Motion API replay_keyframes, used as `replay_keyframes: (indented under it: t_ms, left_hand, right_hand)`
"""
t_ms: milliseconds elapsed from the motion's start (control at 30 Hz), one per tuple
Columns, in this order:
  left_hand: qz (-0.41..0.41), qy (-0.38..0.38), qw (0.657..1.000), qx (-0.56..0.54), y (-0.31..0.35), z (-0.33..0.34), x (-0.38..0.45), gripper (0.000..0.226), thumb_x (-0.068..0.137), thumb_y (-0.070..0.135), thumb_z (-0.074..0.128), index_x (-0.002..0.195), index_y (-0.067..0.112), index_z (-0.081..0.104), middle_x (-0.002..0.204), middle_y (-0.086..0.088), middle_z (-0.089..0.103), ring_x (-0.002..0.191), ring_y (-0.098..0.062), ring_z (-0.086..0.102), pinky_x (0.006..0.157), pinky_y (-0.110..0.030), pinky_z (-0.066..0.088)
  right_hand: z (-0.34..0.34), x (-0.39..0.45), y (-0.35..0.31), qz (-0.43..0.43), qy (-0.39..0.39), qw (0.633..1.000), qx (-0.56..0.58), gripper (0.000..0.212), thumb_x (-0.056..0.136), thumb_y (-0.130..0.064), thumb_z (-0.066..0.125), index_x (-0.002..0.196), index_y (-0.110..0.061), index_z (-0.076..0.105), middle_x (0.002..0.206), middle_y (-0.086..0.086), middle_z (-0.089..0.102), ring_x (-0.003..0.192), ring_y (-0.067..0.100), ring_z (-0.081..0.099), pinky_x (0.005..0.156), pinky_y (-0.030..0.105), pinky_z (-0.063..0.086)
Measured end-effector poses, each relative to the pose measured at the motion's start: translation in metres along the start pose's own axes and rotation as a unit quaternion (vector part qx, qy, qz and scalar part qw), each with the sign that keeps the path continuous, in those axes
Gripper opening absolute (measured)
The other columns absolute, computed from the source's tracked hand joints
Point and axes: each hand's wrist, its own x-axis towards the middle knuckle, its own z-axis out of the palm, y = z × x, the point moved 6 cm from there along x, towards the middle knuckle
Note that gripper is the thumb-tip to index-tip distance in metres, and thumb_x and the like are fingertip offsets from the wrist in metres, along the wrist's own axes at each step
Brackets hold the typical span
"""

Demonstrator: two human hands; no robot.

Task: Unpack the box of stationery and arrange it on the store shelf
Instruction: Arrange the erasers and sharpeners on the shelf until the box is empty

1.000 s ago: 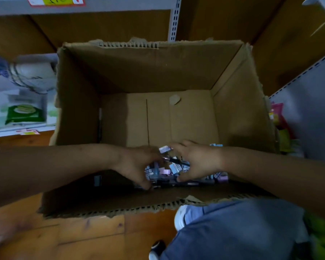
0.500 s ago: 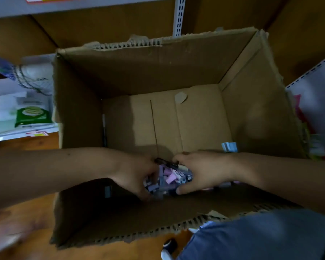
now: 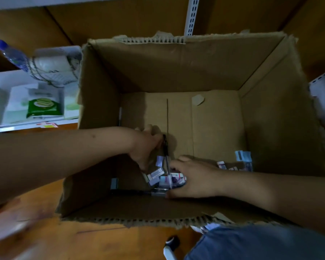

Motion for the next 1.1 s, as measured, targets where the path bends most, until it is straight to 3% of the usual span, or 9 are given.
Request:
replay_keyframes:
  t_ms: [100, 233, 300, 367, 500, 633, 767, 867, 1100]
  left_hand:
    - [0.018, -0.001, 1.000, 0.013, -0.001, -0.005, 0.004, 0.079, 0.074, 0.037, 0.082, 0.136, 0.024, 0.036, 0.146, -0.011, 0.023, 0.130, -0.036, 0.036, 0.095, -0.040, 0.046]
    - [0.056, 0.016, 0.998, 0.010, 0.003, -0.010, 0.006, 0.064, 0.078, 0.040, 0.079, 0.129, 0.019, 0.048, 0.138, -0.008, 0.033, 0.120, -0.025, 0.041, 0.085, -0.030, 0.041]
    - [0.100, 0.036, 0.994, 0.014, 0.006, -0.014, 0.001, 0.059, 0.078, 0.038, 0.079, 0.126, 0.019, 0.050, 0.136, -0.005, 0.036, 0.114, -0.021, 0.044, 0.084, -0.028, 0.044]
    - [0.170, 0.050, 0.984, 0.014, 0.011, -0.008, -0.009, 0.063, 0.078, 0.035, 0.079, 0.131, 0.025, 0.047, 0.136, -0.001, 0.033, 0.119, -0.019, 0.041, 0.089, -0.030, 0.046]
    - [0.267, 0.007, 0.963, 0.026, 0.033, 0.020, -0.030, 0.081, 0.082, 0.047, 0.072, 0.147, 0.047, 0.023, 0.148, 0.010, 0.016, 0.137, -0.022, 0.020, 0.105, -0.042, 0.042]
    - [0.314, 0.063, 0.941, 0.110, 0.054, 0.030, -0.028, 0.070, 0.093, 0.053, 0.054, 0.151, 0.042, 0.018, 0.148, 0.006, 0.016, 0.127, -0.024, 0.020, 0.092, -0.037, 0.041]
    - [0.353, 0.105, 0.901, 0.230, 0.068, 0.037, -0.020, 0.061, 0.096, 0.054, 0.045, 0.149, 0.037, 0.018, 0.147, -0.002, 0.016, 0.124, -0.031, 0.022, 0.085, -0.037, 0.036]
    - [0.365, 0.099, 0.878, 0.292, 0.070, 0.044, -0.016, 0.058, 0.099, 0.052, 0.041, 0.149, 0.031, 0.021, 0.150, -0.007, 0.021, 0.129, -0.035, 0.026, 0.097, -0.045, 0.039]
    - [0.374, 0.066, 0.859, 0.342, 0.061, 0.052, -0.019, 0.059, 0.100, 0.039, 0.047, 0.150, 0.028, 0.017, 0.148, -0.014, 0.013, 0.133, -0.035, 0.022, 0.092, -0.037, 0.046]
  right_hand:
    - [0.007, -0.002, -0.005, -0.017, 0.018, 0.999, -0.037, 0.033, 0.080, -0.064, 0.062, 0.098, -0.038, 0.050, 0.106, -0.013, 0.039, 0.092, 0.010, 0.050, 0.079, 0.028, 0.043]
    - [0.004, -0.005, -0.007, -0.048, 0.046, 0.995, -0.069, 0.031, 0.083, -0.059, 0.059, 0.080, -0.032, 0.046, 0.093, -0.013, 0.042, 0.087, 0.012, 0.050, 0.074, 0.030, 0.044]
    - [0.000, -0.005, -0.010, -0.056, 0.021, 0.995, -0.084, 0.031, 0.085, -0.061, 0.056, 0.077, -0.033, 0.046, 0.089, -0.012, 0.047, 0.086, 0.012, 0.053, 0.075, 0.033, 0.047]
    - [0.003, -0.009, -0.008, -0.042, -0.056, 0.995, -0.075, 0.031, 0.087, -0.066, 0.050, 0.080, -0.036, 0.050, 0.090, -0.013, 0.052, 0.086, 0.010, 0.055, 0.077, 0.034, 0.049]
    - [0.001, -0.023, 0.005, 0.021, -0.170, 0.985, -0.020, 0.034, 0.091, -0.062, 0.049, 0.100, -0.032, 0.062, 0.097, -0.005, 0.065, 0.091, 0.015, 0.063, 0.086, 0.038, 0.053]
    - [-0.021, -0.029, 0.011, 0.024, -0.185, 0.978, -0.090, 0.037, 0.096, -0.053, 0.047, 0.085, -0.021, 0.061, 0.077, 0.001, 0.058, 0.071, 0.016, 0.055, 0.068, 0.031, 0.045]
    - [-0.058, -0.029, 0.026, 0.058, -0.110, 0.983, -0.132, 0.040, 0.100, -0.046, 0.044, 0.075, -0.017, 0.057, 0.067, 0.002, 0.051, 0.058, 0.013, 0.046, 0.058, 0.028, 0.038]
    - [-0.077, -0.022, 0.028, 0.051, -0.013, 0.986, -0.157, 0.047, 0.102, -0.041, 0.042, 0.065, -0.013, 0.048, 0.059, 0.002, 0.043, 0.051, 0.014, 0.038, 0.053, 0.029, 0.032]
    - [-0.090, -0.018, 0.022, 0.029, 0.094, 0.981, -0.169, 0.053, 0.102, -0.043, 0.041, 0.059, -0.011, 0.041, 0.054, 0.003, 0.038, 0.045, 0.017, 0.031, 0.052, 0.032, 0.030]
